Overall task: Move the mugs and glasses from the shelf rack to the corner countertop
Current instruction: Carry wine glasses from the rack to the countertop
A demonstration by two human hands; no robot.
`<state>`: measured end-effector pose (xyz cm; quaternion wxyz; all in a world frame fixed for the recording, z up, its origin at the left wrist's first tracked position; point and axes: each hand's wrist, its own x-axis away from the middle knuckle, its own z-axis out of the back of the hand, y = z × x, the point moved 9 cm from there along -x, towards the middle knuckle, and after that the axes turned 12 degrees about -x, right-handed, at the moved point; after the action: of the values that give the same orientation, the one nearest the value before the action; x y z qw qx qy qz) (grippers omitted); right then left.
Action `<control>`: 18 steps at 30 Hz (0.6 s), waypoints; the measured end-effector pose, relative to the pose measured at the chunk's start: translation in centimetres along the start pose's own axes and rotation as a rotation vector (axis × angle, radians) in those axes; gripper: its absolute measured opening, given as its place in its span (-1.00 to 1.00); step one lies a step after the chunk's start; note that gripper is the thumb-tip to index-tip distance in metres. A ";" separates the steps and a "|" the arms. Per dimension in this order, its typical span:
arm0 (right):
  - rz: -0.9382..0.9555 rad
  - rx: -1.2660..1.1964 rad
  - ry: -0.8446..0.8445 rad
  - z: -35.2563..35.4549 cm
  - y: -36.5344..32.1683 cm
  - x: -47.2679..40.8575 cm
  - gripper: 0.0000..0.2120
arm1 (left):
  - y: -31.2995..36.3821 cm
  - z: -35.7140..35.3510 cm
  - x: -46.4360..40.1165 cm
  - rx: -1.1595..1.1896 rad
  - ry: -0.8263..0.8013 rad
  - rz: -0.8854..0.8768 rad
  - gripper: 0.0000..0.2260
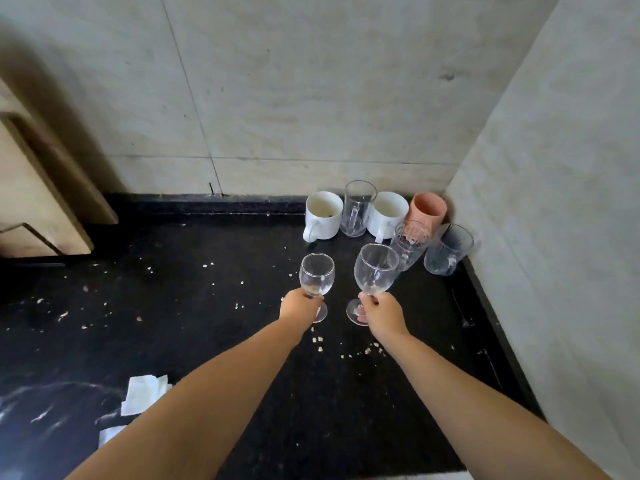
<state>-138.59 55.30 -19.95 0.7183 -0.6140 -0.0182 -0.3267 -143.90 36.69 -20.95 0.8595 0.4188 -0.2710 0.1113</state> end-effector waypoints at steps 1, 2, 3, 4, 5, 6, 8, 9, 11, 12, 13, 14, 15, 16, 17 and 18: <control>-0.001 -0.016 -0.005 -0.2 -0.4 -1.7 -0.77 | 0.7 -0.4 -1.4 0.018 0.003 0.010 -0.90; 0.001 -0.029 -0.008 -0.4 -0.6 -3.1 -0.77 | 1.2 -0.7 -2.5 0.041 0.003 0.021 -0.89; 0.000 -0.034 -0.013 -0.6 -0.8 -4.5 -0.76 | 1.6 -1.0 -3.7 0.060 0.006 0.032 -0.88; 0.000 -0.043 -0.022 -0.9 -1.0 -5.7 -0.76 | 2.0 -1.2 -4.8 0.072 0.015 0.036 -0.89; 0.001 -0.050 -0.032 -1.1 -1.2 -6.8 -0.76 | 2.4 -1.4 -5.7 0.075 0.028 0.037 -0.89; 0.008 -0.054 -0.043 -1.4 -1.3 -7.9 -0.76 | 2.8 -1.6 -6.5 0.071 0.042 0.035 -0.89; 0.044 -0.059 -0.051 -1.9 -1.7 -9.7 -0.78 | 3.3 -1.7 -8.1 0.067 0.083 0.022 -0.85; 0.054 -0.061 -0.049 -2.1 -1.9 -10.7 -0.79 | 3.5 -1.8 -9.1 0.063 0.105 0.022 -0.82; 0.058 -0.060 -0.043 -2.4 -2.0 -11.8 -0.78 | 3.5 -1.8 -10.2 0.049 0.131 0.037 -0.81; 0.053 -0.059 -0.044 -2.6 -1.8 -12.5 -0.78 | 3.5 -2.0 -10.8 0.048 0.127 0.050 -0.80; 0.048 -0.061 -0.041 -2.7 -1.7 -12.9 -0.77 | 3.5 -2.2 -11.2 0.052 0.127 0.054 -0.79; 0.041 -0.062 -0.039 -2.7 -1.5 -13.3 -0.77 | 3.5 -2.4 -11.6 0.060 0.126 0.057 -0.76; 0.040 -0.056 -0.039 -2.7 -1.4 -13.5 -0.77 | 3.5 -2.5 -11.9 0.068 0.130 0.055 -0.74; 0.043 -0.050 -0.043 -2.8 -1.2 -13.7 -0.77 | 3.4 -2.5 -12.0 0.077 0.135 0.052 -0.74; 0.045 -0.043 -0.052 -2.8 -1.2 -13.8 -0.77 | 3.4 -2.6 -12.2 0.082 0.139 0.052 -0.74; 0.047 -0.040 -0.059 -2.9 -1.2 -13.8 -0.78 | 3.4 -2.7 -12.2 0.085 0.145 0.051 -0.74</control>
<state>-151.13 58.86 -25.55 0.7126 -0.6377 -0.0185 -0.2918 -154.44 41.33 -26.91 0.8551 0.4388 -0.2138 0.1747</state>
